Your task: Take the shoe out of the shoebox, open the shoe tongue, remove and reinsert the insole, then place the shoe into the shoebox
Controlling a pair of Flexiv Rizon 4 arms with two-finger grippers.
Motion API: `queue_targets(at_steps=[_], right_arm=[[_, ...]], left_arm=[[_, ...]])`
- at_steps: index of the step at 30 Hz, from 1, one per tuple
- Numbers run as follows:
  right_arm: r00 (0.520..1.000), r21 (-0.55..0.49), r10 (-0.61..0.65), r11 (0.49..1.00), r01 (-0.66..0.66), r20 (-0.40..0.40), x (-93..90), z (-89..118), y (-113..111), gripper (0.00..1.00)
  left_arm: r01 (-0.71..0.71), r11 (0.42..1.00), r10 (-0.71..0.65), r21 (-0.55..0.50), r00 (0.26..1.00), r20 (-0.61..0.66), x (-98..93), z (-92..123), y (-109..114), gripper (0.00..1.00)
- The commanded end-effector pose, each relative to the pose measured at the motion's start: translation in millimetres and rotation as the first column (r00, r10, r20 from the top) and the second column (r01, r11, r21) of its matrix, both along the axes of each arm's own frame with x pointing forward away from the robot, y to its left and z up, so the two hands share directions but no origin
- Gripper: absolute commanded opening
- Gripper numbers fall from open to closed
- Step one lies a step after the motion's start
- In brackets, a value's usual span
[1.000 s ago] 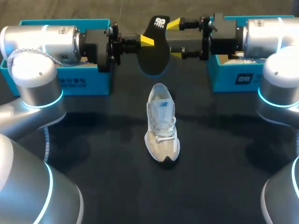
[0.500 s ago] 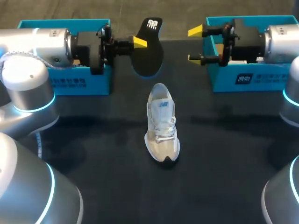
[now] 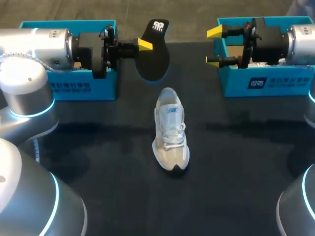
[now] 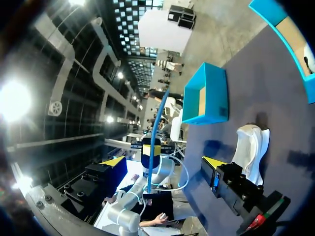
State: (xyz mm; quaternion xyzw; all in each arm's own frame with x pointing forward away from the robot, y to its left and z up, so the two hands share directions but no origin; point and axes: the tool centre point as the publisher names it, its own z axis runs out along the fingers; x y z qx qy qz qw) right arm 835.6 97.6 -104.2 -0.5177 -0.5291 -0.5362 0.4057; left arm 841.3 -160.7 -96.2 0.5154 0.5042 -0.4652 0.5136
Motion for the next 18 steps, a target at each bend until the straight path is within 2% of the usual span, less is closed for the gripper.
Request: queue_targets(at_steps=[1, 5, 8, 9, 12, 13, 14, 15, 17, 18], right_arm=[[1.0, -0.001, -0.001, 1.0, 0.001, 0.0, 0.5, 0, 2, 1.0], [1.0, -0.001, -0.001, 1.0, 0.001, 0.0, 0.5, 0, 2, 1.0], [1.0, -0.001, -0.001, 1.0, 0.001, 0.0, 0.5, 0, 2, 1.0], [1.0, -0.001, -0.001, 1.0, 0.001, 0.0, 0.5, 0, 2, 1.0], [1.0, -0.001, -0.001, 1.0, 0.001, 0.0, 0.5, 0, 2, 1.0], [1.0, -0.001, -0.001, 1.0, 0.001, 0.0, 0.5, 0, 2, 1.0], [1.0, -0.001, -0.001, 1.0, 0.001, 0.0, 0.5, 0, 2, 1.0], [1.0, -0.001, -0.001, 1.0, 0.001, 0.0, 0.5, 0, 2, 1.0], [1.0, -0.001, -0.001, 1.0, 0.001, 0.0, 0.5, 0, 2, 1.0], [1.0, -0.001, -0.001, 1.0, 0.001, 0.0, 0.5, 0, 2, 1.0]], left_arm=[[0.001, 1.0, -0.001, 0.001, 1.0, 0.001, -0.1, 1, 0, 0.0], [0.001, 1.0, -0.001, 0.001, 1.0, 0.001, -0.1, 1, 0, 0.0], [0.013, 0.999, -0.019, -0.031, 0.984, -0.178, 1.0, 5, 5, 0.0], [0.015, 0.999, -0.026, -0.043, 0.962, -0.27, 0.1, 7, 6, 0.0], [0.015, 0.999, -0.027, -0.031, 0.898, -0.439, -1.0, 8, 8, 0.0], [0.009, 0.999, -0.023, -0.032, 0.888, -0.459, -1.2, 9, 10, 0.0], [0.013, 0.999, -0.028, -0.031, 0.841, -0.541, -0.5, 10, 10, 0.0], [0.023, 1.0, -0.03, -0.019, 0.824, -0.566, -0.4, 10, 10, 0.0], [0.048, 0.999, -0.049, -0.021, 0.723, -0.689, 0.9, 9, 11, 0.0], [0.026, 0.999, -0.044, -0.036, 0.705, -0.708, 0.8, 8, 12, 0.0]])
